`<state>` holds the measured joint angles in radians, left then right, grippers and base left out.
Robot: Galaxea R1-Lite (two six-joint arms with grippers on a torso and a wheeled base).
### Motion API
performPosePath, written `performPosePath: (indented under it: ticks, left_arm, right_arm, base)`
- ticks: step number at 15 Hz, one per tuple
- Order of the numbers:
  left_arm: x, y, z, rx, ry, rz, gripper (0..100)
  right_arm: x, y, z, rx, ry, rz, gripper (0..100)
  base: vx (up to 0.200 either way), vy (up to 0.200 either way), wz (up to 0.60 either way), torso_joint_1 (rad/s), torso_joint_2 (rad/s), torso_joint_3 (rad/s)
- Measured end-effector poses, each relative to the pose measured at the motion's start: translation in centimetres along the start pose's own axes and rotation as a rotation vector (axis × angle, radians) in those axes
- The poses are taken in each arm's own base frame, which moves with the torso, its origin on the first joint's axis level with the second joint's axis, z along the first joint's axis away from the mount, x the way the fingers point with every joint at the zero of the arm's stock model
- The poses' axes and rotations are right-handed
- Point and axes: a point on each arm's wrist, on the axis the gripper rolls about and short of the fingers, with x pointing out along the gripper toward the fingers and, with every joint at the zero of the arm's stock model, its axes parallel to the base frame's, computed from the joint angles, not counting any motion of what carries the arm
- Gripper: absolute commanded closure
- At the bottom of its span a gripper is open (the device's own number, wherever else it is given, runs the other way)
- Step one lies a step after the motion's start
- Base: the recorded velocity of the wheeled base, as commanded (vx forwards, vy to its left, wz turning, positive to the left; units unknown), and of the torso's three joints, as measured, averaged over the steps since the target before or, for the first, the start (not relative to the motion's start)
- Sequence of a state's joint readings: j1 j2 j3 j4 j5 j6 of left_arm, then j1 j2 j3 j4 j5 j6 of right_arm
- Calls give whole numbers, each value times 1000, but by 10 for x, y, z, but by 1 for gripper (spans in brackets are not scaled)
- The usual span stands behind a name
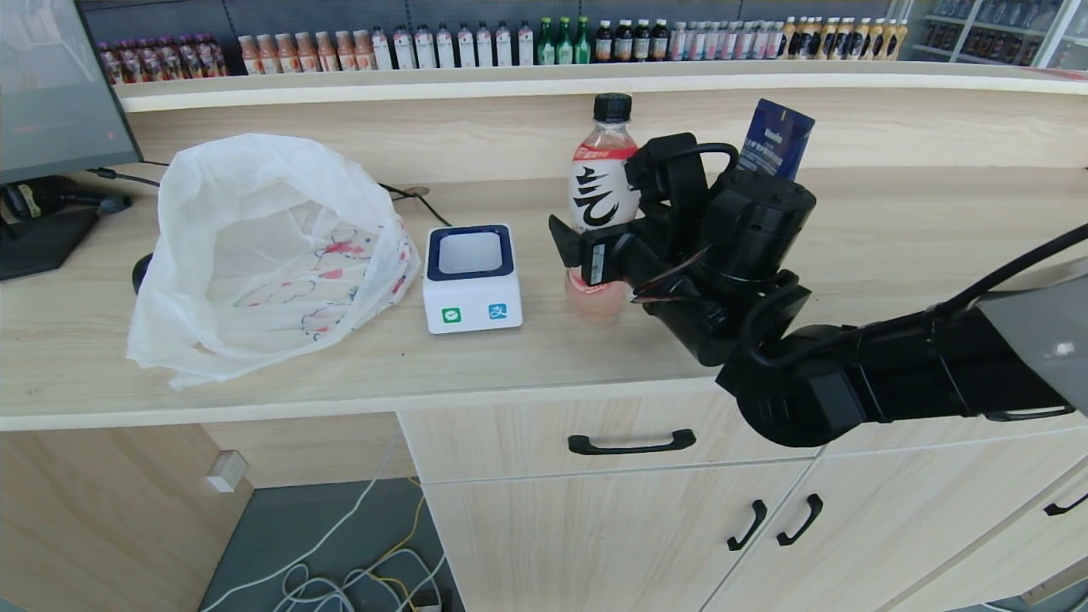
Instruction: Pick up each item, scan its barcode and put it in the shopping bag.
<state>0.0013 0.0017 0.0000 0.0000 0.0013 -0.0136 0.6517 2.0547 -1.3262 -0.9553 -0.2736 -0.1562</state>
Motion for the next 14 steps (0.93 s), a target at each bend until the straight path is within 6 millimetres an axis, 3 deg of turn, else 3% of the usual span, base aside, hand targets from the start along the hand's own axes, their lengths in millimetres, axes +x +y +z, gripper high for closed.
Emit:
performPosePath:
  ticks: [6,14]
  left_arm:
    - [0,0,0,0,0,0,0]
    - [0,0,0,0,0,0,0]
  right_arm:
    - [-1,9,6,14,-9,-52,0]
    - [2,26,0,48,12,-190,0]
  base:
    - [0,0,0,0,0,0]
    - [0,0,0,0,0,0]
